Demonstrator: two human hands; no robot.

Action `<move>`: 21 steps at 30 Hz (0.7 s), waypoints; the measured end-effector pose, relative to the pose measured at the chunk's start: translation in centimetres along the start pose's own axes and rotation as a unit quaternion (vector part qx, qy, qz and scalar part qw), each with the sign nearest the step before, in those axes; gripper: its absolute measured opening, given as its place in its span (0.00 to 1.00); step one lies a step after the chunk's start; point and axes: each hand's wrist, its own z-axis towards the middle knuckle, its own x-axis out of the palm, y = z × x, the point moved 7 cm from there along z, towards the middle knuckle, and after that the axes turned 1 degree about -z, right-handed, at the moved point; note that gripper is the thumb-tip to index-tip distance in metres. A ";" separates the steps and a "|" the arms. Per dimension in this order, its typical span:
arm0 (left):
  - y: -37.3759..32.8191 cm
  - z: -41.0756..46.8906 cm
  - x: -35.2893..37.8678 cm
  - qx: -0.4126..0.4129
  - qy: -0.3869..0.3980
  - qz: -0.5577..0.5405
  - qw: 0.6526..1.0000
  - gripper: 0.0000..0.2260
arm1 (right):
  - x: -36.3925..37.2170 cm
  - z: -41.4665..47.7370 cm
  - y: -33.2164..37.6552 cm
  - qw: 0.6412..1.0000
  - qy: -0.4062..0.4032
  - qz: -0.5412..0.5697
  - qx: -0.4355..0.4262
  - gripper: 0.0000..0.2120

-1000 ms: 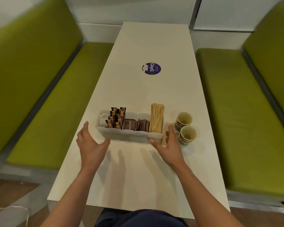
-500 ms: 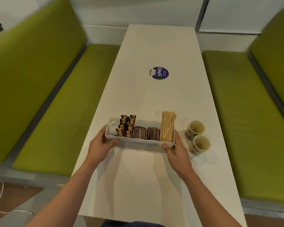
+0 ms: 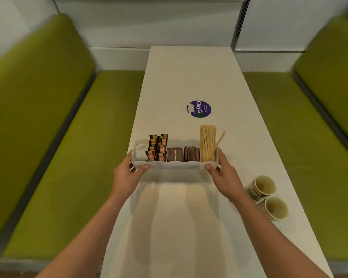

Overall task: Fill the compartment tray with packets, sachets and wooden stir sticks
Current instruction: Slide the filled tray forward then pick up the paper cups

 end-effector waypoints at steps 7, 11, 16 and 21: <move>0.7 6.5 -0.3 0.003 0.007 0.019 1.000 0.20 | 1.6 6.2 0.6 1.000 0.006 -0.006 0.015 0.31; 1.4 8.6 -0.2 0.009 0.012 0.034 0.999 0.20 | 2.4 7.6 0.1 1.000 0.005 -0.002 0.022 0.31; 2.1 9.1 -0.2 0.011 0.019 0.050 0.999 0.19 | 3.2 8.1 -0.3 1.000 0.005 0.009 0.029 0.30; 2.3 8.8 -0.1 0.016 0.018 0.068 0.997 0.19 | 3.8 8.1 -1.0 0.999 0.006 0.009 0.032 0.31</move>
